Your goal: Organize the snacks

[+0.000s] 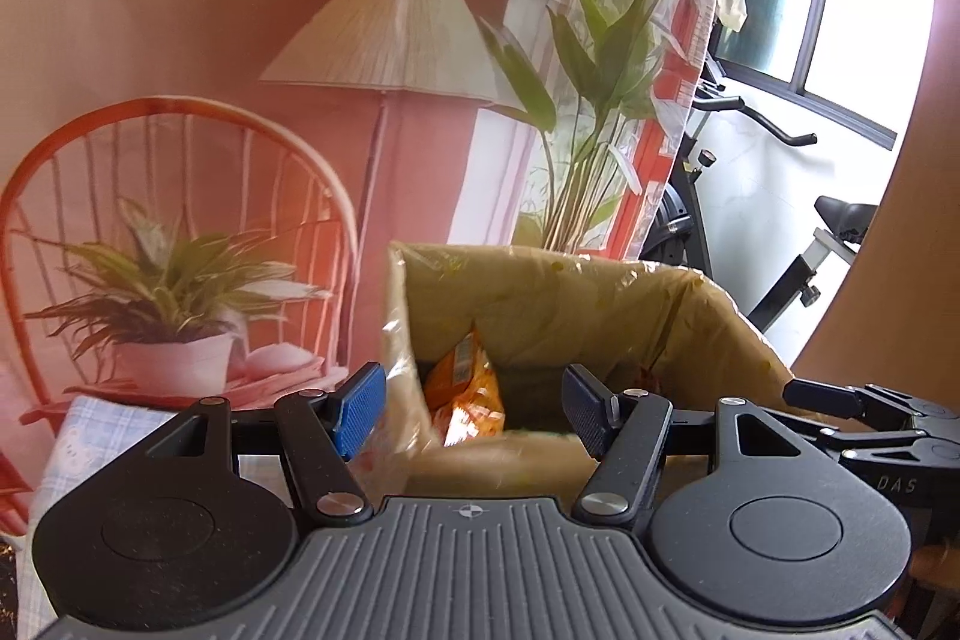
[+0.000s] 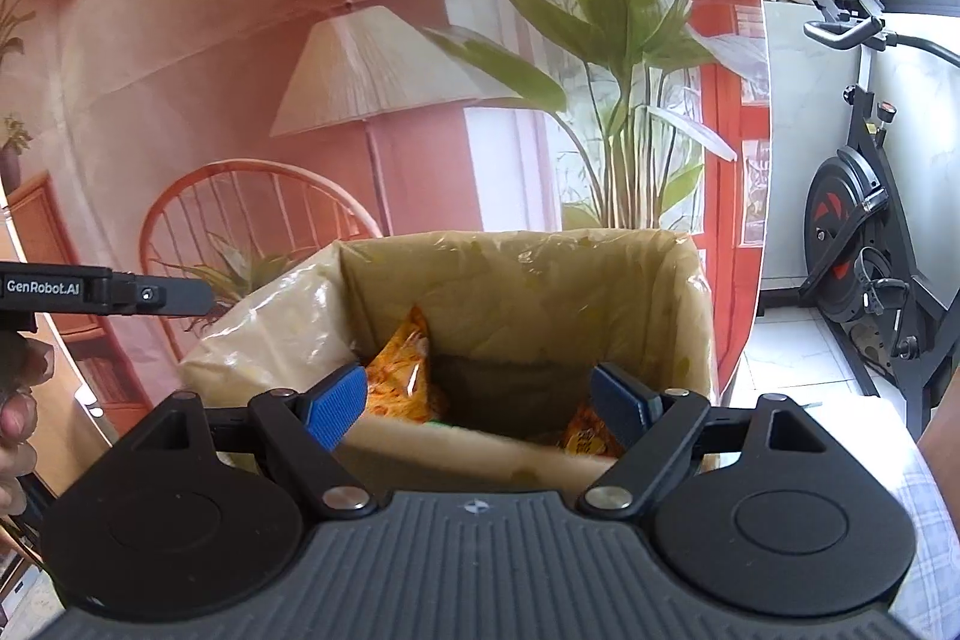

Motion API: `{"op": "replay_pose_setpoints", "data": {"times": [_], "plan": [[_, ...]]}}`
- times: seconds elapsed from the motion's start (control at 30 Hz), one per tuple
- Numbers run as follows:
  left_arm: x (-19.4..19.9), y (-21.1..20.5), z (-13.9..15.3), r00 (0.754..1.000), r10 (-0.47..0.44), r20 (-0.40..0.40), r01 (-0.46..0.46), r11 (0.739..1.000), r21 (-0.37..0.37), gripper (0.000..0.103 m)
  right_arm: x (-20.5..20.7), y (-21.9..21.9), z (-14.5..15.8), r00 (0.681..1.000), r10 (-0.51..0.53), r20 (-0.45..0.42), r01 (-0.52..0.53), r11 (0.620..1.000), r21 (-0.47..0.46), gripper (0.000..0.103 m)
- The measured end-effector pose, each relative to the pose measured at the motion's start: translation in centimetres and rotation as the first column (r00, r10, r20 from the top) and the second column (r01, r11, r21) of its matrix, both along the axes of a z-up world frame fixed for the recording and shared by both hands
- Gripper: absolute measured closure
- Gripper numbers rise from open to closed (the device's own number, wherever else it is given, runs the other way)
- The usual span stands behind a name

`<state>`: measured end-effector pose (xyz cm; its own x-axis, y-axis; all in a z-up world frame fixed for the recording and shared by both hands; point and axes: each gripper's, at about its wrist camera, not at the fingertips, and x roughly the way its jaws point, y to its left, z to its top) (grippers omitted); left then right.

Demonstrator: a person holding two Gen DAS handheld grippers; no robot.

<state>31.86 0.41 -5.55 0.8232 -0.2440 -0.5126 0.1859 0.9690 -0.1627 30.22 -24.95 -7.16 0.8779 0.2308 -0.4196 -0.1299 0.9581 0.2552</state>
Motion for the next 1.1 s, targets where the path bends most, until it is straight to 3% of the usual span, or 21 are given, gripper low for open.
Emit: {"op": "replay_pose_setpoints", "data": {"times": [0.37,0.8,1.1], "plan": [[-3.4,4.4,-1.9,0.998,0.050,-0.029,-0.050,0.999,-0.012,0.035,-3.5,2.4,-1.3,1.000,0.018,-0.002,-0.018,1.000,0.017,0.019],[-2.8,8.7,-7.2,0.985,0.112,-0.129,-0.124,0.988,-0.088,0.025,-3.9,5.6,-5.5,0.993,0.056,-0.100,-0.055,0.998,0.014,0.019],[-2.0,11.7,-12.0,0.953,0.179,-0.246,-0.228,0.955,-0.189,0.019,-2.8,6.8,-9.1,0.978,0.066,-0.196,-0.058,0.997,0.043,0.008]]}}
